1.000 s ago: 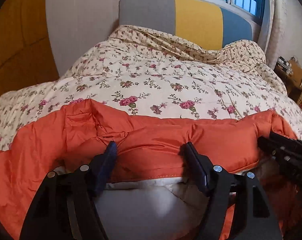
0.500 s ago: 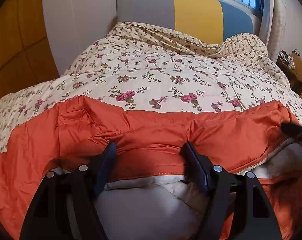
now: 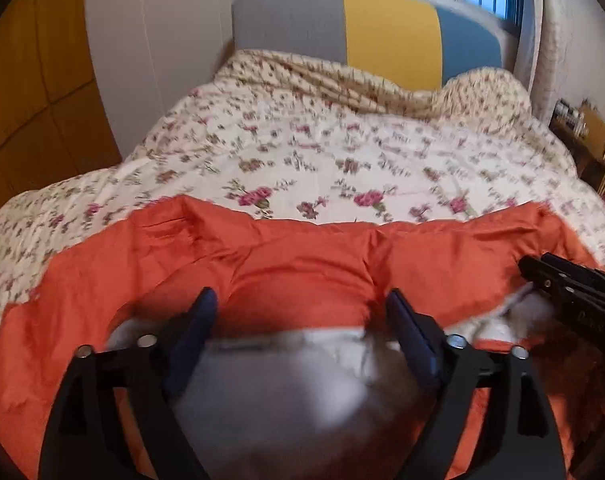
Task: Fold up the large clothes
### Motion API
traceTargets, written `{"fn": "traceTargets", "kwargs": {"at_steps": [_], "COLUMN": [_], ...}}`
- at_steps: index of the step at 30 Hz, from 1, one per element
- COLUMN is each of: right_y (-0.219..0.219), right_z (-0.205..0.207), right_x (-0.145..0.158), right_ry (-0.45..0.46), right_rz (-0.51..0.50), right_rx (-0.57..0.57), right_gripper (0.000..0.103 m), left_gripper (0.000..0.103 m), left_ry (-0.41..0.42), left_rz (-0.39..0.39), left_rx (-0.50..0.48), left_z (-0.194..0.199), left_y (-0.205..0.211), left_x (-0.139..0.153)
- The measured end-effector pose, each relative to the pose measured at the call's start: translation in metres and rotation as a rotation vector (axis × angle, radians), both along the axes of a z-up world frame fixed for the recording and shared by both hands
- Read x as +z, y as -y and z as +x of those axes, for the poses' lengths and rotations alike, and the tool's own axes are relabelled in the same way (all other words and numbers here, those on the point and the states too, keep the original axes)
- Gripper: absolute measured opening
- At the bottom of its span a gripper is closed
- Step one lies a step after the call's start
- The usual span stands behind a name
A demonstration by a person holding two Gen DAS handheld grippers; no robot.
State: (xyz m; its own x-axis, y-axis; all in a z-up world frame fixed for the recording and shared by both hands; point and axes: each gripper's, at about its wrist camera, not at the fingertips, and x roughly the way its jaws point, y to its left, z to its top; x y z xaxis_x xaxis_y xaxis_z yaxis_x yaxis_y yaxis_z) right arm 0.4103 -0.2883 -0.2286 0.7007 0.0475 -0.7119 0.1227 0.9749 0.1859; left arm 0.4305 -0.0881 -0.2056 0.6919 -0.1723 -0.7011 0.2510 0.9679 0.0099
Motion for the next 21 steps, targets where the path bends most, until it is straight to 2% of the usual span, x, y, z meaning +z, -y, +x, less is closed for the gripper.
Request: {"fn": "traceTargets", "kwargs": {"at_steps": [1,2,6,9,13,16,21], "right_y": [0.0,0.0,-0.003,-0.003,-0.002,-0.006,-0.009], "right_z": [-0.006,-0.015,-0.048,-0.072,-0.087,-0.084,-0.082], "right_x": [0.005,0.01,0.016,0.015,0.003,-0.01,-0.016], "right_ry": [0.011,0.02,0.001,-0.014,-0.033,-0.062,-0.078], "right_rz": [0.003,0.002,-0.025,-0.066,-0.096,-0.113,-0.137], "right_rx": [0.002,0.0,-0.01,-0.04,-0.08,-0.084,-0.084], "right_gripper": [0.053,0.054,0.054,0.054,0.059,0.06,0.061], "left_gripper": [0.098,0.099,0.099,0.099,0.099,0.099,0.099], "left_ry": [0.022,0.032,0.007,-0.04,-0.031,-0.026,0.007], "left_rz": [-0.021,-0.035,-0.119,-0.225,-0.318,-0.329,-0.278], "left_rx": [0.02,0.037,0.155,0.248,0.331,0.37,0.419], "left_z": [-0.009,-0.015,-0.032,-0.042,-0.06,-0.073,-0.092], "left_y": [-0.006,-0.011,-0.043,-0.075,-0.105,-0.121,-0.149], "left_x": [0.005,0.008,0.009,0.004,0.006,0.011,0.022]}}
